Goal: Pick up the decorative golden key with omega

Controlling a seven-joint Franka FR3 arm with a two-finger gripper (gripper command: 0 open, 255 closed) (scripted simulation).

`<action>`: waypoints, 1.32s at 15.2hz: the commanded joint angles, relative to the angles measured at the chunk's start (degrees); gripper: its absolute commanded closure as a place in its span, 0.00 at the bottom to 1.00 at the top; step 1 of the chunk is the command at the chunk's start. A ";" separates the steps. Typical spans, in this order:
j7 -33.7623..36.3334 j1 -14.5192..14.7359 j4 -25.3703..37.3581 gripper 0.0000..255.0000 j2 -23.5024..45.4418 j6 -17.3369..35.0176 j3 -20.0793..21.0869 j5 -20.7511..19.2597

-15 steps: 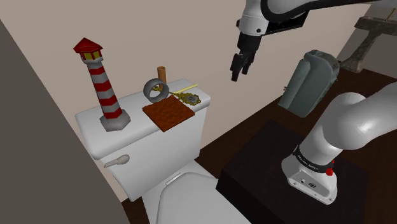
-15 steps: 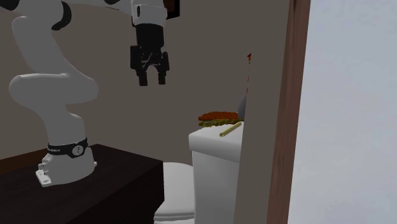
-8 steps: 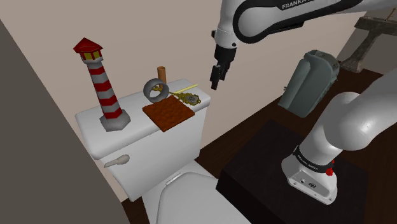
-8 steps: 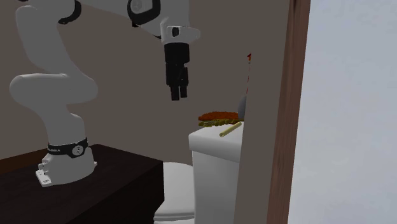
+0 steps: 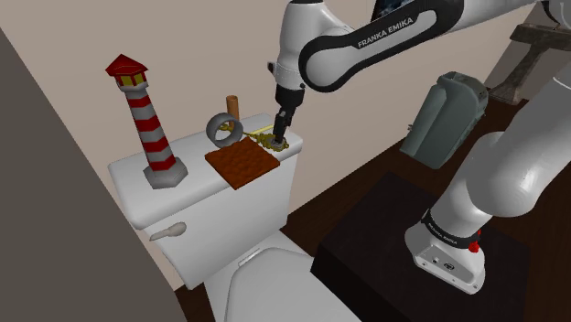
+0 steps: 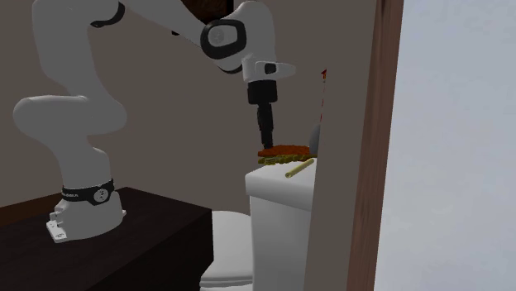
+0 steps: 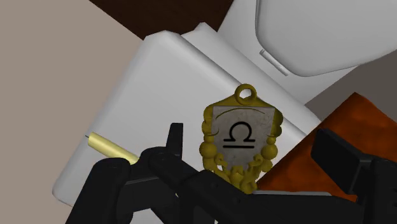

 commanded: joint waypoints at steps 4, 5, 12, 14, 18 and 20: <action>0.38 0.17 -1.01 0.00 2.60 3.80 0.39 -1.07; 0.52 0.16 -1.38 0.00 3.01 4.58 0.40 -1.22; 0.86 0.13 -2.21 1.00 4.10 6.45 0.43 -1.65; 0.86 0.13 -2.21 1.00 4.09 6.44 0.43 -1.65; 0.84 0.12 -2.21 1.00 4.10 6.46 0.42 -1.65; 0.74 0.14 -1.95 1.00 3.69 5.80 0.44 -1.49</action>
